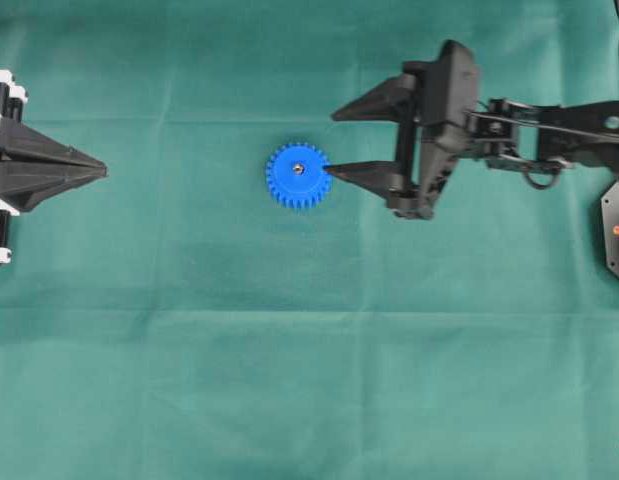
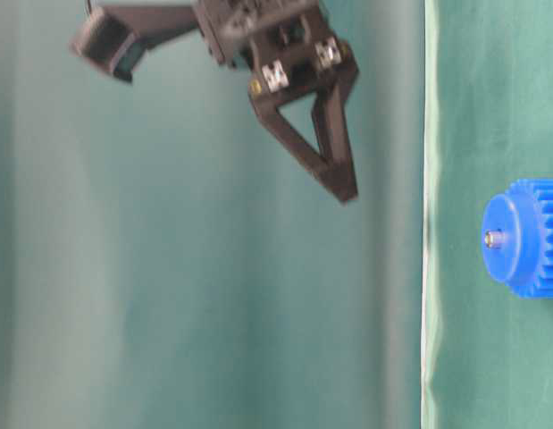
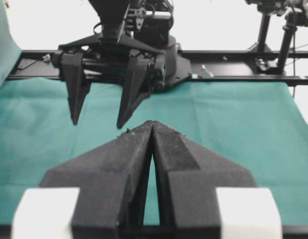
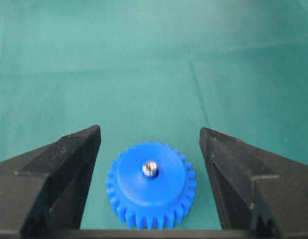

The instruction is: Insert the shaft placed at a random location into the center hole of the medium gear at another random location.

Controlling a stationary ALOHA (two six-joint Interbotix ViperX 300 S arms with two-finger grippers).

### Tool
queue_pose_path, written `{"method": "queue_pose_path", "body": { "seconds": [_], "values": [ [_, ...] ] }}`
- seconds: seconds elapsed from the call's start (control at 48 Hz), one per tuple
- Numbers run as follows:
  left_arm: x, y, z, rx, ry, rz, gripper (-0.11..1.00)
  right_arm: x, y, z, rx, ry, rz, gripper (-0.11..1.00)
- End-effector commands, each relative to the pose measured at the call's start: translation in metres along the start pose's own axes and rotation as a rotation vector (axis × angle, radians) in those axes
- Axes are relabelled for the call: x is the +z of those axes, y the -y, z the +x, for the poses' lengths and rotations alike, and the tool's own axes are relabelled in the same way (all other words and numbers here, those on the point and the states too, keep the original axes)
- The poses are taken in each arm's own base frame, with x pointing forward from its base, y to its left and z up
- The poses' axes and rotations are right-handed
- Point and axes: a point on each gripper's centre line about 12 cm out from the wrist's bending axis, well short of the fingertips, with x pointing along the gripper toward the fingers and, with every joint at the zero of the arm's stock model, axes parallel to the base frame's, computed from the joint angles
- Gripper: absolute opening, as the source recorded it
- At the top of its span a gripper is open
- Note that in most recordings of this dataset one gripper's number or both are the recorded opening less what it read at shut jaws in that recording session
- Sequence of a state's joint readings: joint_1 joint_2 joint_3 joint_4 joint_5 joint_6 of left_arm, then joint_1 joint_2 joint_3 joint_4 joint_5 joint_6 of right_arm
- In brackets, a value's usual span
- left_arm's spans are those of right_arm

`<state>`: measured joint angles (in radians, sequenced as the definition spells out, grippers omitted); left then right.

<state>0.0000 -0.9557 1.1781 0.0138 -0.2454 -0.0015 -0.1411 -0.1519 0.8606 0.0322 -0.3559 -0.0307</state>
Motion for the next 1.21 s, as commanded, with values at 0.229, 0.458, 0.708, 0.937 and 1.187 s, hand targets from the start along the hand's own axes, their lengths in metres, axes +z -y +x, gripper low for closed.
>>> {"method": "queue_pose_path", "body": {
  "seconds": [0.229,0.458,0.708,0.937,1.187],
  "values": [
    [0.005,0.0,0.002,0.001,0.005,0.003,0.0,0.003,0.0,-0.043,0.0,0.058,0.001,0.82],
    [0.005,0.0,0.002,0.001,0.005,0.0,0.0,0.001,0.001,-0.066,-0.002,0.087,0.002,0.82],
    [0.006,0.0,0.002,0.001,0.006,0.002,0.0,0.0,0.001,-0.075,0.0,0.1,0.002,0.82],
    [0.005,0.0,0.002,0.001,0.003,0.0,0.0,-0.001,0.001,-0.075,0.0,0.089,0.002,0.82],
    [0.005,0.0,0.002,0.001,0.005,-0.002,0.0,-0.001,0.001,-0.075,0.0,0.089,0.004,0.82]
  ]
}}
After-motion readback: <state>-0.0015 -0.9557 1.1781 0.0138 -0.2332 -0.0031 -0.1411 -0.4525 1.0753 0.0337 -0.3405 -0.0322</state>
